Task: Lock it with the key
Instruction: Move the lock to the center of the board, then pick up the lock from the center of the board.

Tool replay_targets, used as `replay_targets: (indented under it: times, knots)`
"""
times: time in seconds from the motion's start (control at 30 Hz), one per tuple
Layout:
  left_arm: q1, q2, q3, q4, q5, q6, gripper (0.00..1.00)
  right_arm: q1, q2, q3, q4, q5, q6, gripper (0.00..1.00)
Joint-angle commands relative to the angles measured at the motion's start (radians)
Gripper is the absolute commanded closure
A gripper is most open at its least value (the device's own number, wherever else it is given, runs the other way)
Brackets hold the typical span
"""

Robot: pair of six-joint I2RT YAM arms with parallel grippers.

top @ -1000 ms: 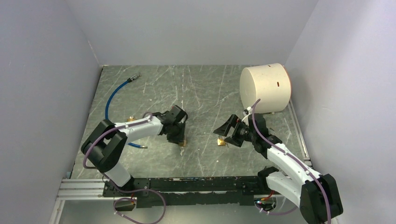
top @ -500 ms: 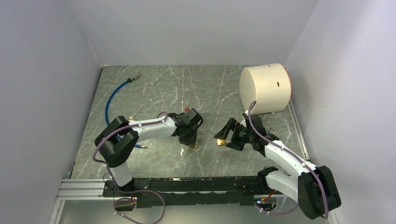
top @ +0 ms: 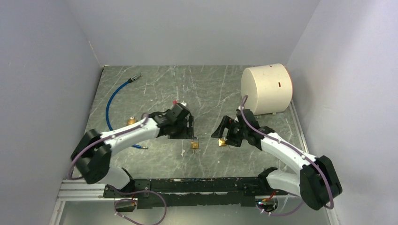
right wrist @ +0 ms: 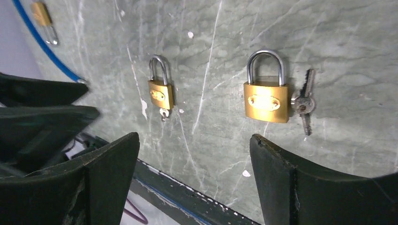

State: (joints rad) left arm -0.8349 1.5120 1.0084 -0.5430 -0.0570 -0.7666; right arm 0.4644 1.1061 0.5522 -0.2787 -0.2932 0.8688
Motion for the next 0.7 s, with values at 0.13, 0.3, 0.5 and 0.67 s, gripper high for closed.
replay_targets:
  times: [0.13, 0.3, 0.5, 0.67]
  knots:
    - [0.309, -0.327, -0.085, -0.082, 0.125, 0.126, 0.13, 0.231, 0.194, 0.200, -0.098, 0.261, 0.031, 0.17]
    - [0.537, -0.454, -0.040, -0.206, 0.183, 0.277, 0.06, 0.359, 0.369, 0.344, -0.159, 0.374, 0.056, 0.22]
    - [0.731, -0.479, -0.082, -0.204, 0.291, 0.379, 0.06, 0.451, 0.568, 0.527, -0.266, 0.439, 0.101, 0.32]
    - [0.794, -0.476, -0.137, -0.176, 0.331, 0.395, 0.08, 0.492, 0.678, 0.637, -0.338, 0.466, 0.123, 0.40]
